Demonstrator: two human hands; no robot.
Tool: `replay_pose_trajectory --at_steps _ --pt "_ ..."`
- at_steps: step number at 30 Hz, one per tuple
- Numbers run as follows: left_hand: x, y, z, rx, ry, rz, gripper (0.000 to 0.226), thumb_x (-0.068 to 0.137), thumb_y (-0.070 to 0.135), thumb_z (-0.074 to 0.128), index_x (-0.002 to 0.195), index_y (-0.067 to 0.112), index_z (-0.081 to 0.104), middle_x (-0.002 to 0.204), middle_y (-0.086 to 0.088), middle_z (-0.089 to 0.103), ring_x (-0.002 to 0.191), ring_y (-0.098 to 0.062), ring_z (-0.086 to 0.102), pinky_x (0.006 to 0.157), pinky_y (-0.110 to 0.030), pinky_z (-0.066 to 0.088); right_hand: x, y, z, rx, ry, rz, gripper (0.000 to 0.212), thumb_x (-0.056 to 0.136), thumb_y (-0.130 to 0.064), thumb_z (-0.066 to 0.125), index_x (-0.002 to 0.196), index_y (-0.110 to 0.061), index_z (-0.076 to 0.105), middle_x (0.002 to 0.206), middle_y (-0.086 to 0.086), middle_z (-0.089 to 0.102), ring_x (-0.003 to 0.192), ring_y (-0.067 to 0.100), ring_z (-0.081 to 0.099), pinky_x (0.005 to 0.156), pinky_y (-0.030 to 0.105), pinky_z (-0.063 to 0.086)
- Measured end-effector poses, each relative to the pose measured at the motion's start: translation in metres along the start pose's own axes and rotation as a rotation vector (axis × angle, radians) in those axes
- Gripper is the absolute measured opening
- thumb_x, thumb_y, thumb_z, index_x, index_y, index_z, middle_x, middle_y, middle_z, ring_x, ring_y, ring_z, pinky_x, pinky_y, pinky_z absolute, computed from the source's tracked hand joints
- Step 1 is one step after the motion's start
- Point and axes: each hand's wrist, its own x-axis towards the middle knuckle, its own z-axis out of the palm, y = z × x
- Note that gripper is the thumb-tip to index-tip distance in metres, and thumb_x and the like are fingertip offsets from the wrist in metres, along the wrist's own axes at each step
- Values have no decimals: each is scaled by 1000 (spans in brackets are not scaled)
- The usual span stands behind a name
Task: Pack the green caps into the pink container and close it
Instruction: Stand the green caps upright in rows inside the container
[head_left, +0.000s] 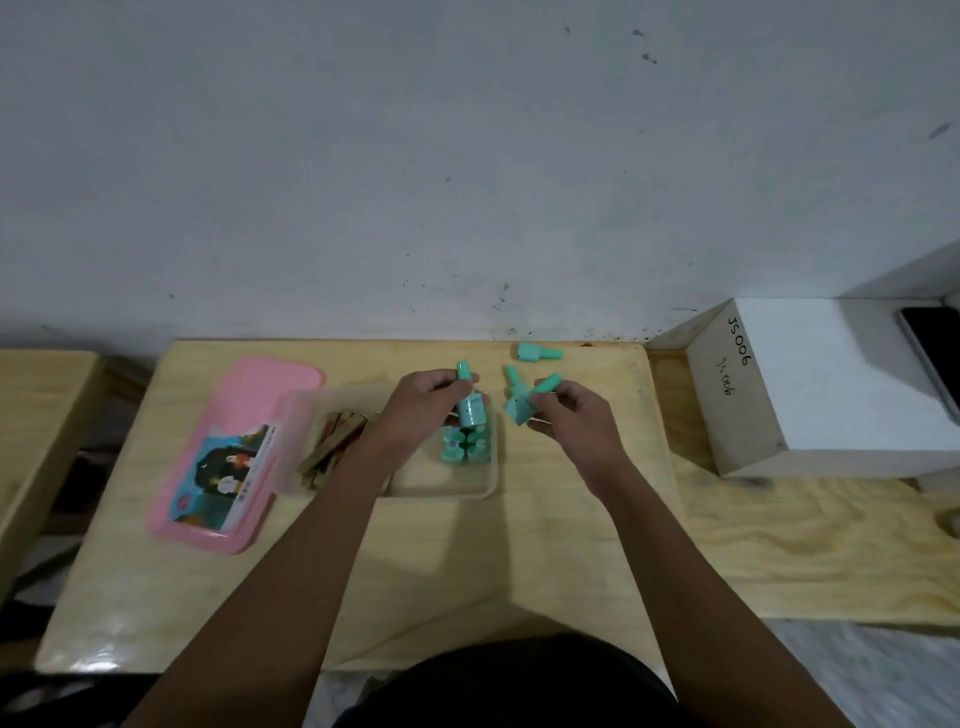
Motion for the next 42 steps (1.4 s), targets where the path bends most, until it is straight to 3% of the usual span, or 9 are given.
replay_pose_trajectory --at_steps 4,8,11,17,20,26,29,34,42 --pt "-14 -14 -21 9 34 3 20 92 18 58 110 15 65 100 -9 74 94 -19 70 78 -33 58 -16 5 19 -81 -27 -44 11 90 -10 66 92 -21 68 95 8 73 92 20 70 78 29 59" --pt "-26 -30 -34 114 91 22 19 92 28 59 107 18 66 96 -1 74 86 -10 70 60 -18 54 -26 21 32 -299 -62 -147 9 89 -16 68 94 -24 68 93 -2 74 88 9 71 77 24 57" --pt "-31 -41 -39 164 123 29 21 90 34 60 105 20 68 94 4 74 85 -7 70 67 -22 56 -32 35 37 -542 -81 -227 15 89 -24 68 104 -20 69 92 -9 73 84 -2 67 73 11 49" --pt "-33 -61 -41 359 103 102 23 89 37 60 103 22 70 97 9 70 87 -6 66 75 -31 57 -33 49 37 -947 -101 -333 28 93 -35 62 117 -22 65 107 -5 70 102 11 61 82 29 48" --pt "-34 -65 -39 428 94 136 19 90 30 59 98 17 70 99 -1 69 89 -16 67 76 -38 58 -28 51 37 -1070 -117 -433 28 91 -34 64 113 -17 68 110 -1 67 105 17 56 85 33 47" --pt "-33 -71 -34 538 68 171 21 88 21 63 105 10 70 103 -1 70 82 -8 62 61 -4 40 -23 50 42 -1305 -173 -501 24 87 -34 62 108 -24 71 101 -5 70 97 18 57 91 39 44" --pt "-32 -75 -35 581 82 175 24 85 22 67 107 12 70 99 0 70 79 -7 60 57 -1 35 -19 46 46 -1430 -185 -539 27 88 -37 60 111 -29 71 102 -8 72 100 16 57 94 35 36" --pt "-27 -84 -35 604 62 187 26 84 22 69 107 11 71 103 -2 72 79 -9 63 68 -18 43 -17 45 50 -1576 -178 -572 26 90 -37 57 110 -29 72 100 -4 73 104 19 56 100 38 31" --pt "-25 -90 -30 642 12 173 33 84 21 69 116 14 67 117 -4 65 87 -13 60 75 -22 43 -15 45 54 -1606 -152 -568 26 88 -36 60 111 -32 72 101 -6 73 106 20 56 102 39 29"
